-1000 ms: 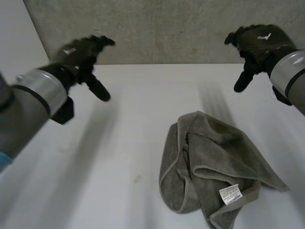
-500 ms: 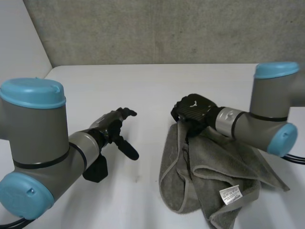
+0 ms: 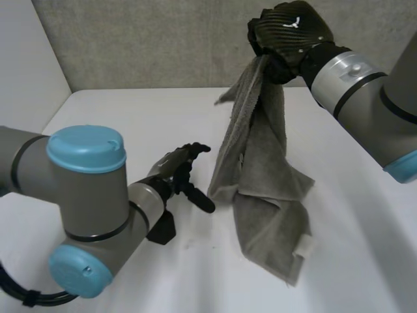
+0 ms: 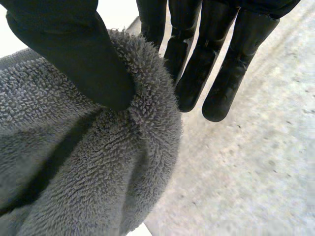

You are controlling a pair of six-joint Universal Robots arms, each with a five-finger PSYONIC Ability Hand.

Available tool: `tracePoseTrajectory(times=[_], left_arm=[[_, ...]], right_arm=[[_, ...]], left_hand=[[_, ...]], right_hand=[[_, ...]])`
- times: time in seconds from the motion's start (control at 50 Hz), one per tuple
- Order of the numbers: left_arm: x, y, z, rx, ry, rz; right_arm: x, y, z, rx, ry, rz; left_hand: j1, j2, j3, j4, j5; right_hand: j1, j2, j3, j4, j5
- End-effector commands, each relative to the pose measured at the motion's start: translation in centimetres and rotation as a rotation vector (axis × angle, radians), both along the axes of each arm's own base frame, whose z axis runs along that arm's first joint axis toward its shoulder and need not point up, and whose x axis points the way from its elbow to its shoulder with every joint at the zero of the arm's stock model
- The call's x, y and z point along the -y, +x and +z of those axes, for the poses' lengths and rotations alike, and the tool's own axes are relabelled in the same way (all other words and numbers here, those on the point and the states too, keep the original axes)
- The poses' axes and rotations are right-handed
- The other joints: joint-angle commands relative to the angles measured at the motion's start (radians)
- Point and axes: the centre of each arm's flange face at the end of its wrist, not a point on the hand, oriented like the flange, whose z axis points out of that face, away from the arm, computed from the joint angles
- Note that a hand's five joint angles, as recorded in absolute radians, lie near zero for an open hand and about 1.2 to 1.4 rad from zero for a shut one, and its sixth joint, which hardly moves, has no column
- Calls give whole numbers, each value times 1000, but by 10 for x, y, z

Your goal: Fold the towel.

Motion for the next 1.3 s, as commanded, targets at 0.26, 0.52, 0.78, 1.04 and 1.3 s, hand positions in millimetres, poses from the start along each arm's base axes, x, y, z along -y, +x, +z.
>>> tracePoseTrajectory(times=[0.26,0.52,0.78,1.04,1.3], left_arm=[[27,-34,-9,-167,-39,55],[36,-37,-22,-97,-105,49],[129,8,131,-102,-910,304],[77,30,182,-130,-1221,235],[51,70,16,245,-612,121]], right_arm=[[-29,-12,-18,-59,123,-84],[-34,-21,-2,-37,76,-103],[12,2,50,212,-404,-109],[10,5,21,237,-463,-99],[-49,-8,-139,-378,204,140]], left_hand=[[85,89,89,89,84],[1192,1196,1196,1196,1191],[1194,1199,1199,1199,1193],[1194,1199,1199,1199,1193],[1194,1199,1199,1199,1193]], right_hand=[[441,223,215,206,274],[441,223,215,206,274],[441,223,215,206,274],[441,223,215,206,274],[441,223,215,206,274]])
